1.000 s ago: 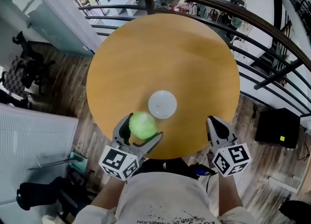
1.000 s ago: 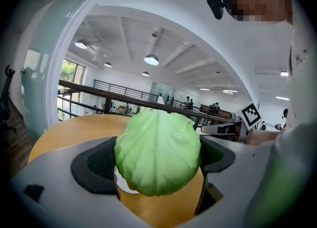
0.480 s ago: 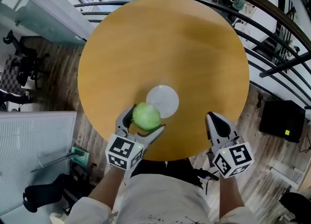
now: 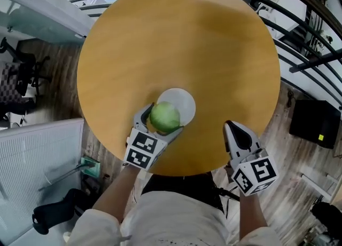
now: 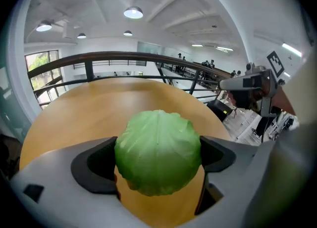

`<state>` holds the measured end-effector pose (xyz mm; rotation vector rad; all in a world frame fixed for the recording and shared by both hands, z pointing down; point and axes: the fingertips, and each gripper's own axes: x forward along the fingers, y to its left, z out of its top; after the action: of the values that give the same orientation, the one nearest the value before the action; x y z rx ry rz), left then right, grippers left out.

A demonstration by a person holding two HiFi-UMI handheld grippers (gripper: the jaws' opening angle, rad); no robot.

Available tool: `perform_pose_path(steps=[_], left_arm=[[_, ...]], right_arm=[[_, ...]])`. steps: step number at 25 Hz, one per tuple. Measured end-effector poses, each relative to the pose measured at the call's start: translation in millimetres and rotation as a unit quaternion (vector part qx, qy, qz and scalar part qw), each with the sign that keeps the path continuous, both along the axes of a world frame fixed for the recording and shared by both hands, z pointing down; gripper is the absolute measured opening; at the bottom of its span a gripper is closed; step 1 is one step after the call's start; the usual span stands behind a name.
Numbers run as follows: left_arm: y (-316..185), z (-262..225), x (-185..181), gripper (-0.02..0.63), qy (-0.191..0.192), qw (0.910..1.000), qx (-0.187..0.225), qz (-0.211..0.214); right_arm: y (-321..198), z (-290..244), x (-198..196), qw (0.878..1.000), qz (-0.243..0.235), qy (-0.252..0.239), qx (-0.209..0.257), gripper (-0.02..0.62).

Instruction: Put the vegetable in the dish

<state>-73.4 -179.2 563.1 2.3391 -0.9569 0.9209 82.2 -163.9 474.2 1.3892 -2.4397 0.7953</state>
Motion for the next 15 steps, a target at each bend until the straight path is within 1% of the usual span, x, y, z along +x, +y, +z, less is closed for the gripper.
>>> perform_pose_path(steps=[5,10,15], left_arm=[[-11,27,8,0.492,-0.032,0.999,-0.022,0.025],[-16,50,15,0.492,-0.064,0.9961,-0.041,0.046],[-21,69,20,0.492,-0.08,0.9934,-0.058,0.058]], right_arm=[[-4,12,4,1.0,0.004,-0.004,-0.009,0.025],[-6,21,9,1.0,0.009,-0.008,-0.017,0.025],[-9,36,8,1.0,0.013,-0.008,-0.025,0.025]])
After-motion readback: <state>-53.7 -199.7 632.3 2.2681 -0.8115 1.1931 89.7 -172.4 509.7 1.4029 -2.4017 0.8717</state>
